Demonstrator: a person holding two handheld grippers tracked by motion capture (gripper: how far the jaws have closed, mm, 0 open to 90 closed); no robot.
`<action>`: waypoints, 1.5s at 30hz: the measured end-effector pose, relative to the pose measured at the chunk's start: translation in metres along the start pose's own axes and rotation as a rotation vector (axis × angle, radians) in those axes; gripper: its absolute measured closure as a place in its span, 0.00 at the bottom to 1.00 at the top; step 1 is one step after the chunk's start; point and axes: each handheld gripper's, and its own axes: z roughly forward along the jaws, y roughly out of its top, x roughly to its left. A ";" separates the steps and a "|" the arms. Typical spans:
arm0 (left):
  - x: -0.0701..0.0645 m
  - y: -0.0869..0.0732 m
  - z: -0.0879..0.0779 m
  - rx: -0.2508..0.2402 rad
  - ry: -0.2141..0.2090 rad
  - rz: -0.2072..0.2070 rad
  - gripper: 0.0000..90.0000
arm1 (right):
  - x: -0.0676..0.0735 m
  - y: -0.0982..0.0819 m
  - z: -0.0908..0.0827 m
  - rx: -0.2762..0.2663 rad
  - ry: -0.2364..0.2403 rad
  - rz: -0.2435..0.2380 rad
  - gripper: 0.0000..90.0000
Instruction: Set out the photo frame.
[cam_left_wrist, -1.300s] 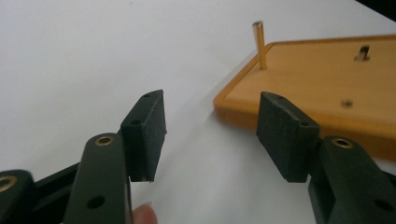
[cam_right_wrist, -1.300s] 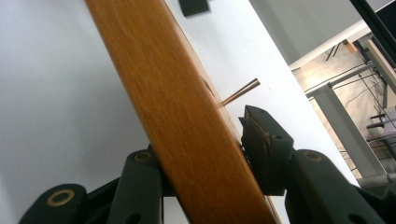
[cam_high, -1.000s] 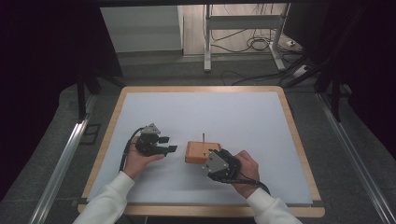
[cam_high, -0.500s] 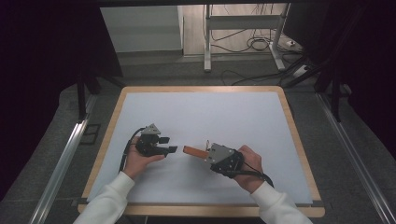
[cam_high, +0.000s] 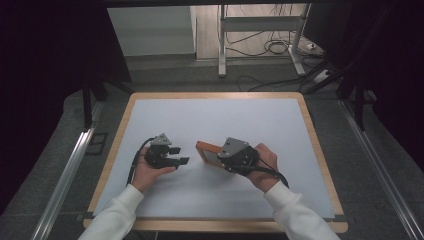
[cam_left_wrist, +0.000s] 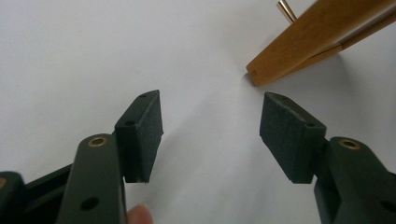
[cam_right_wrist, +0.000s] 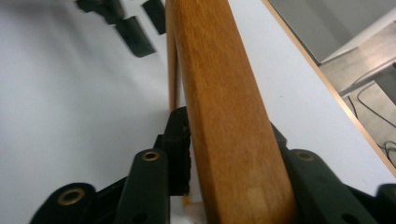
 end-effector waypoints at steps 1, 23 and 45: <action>0.000 0.000 0.000 0.000 0.000 0.000 0.43 | -0.002 0.000 0.000 -0.004 -0.004 0.005 0.69; 0.000 -0.002 0.001 0.008 -0.003 -0.003 0.42 | -0.043 -0.003 0.015 0.019 -0.023 0.107 0.54; 0.000 -0.003 0.002 0.010 -0.006 0.010 0.42 | -0.067 -0.010 0.040 0.045 -0.066 0.219 0.34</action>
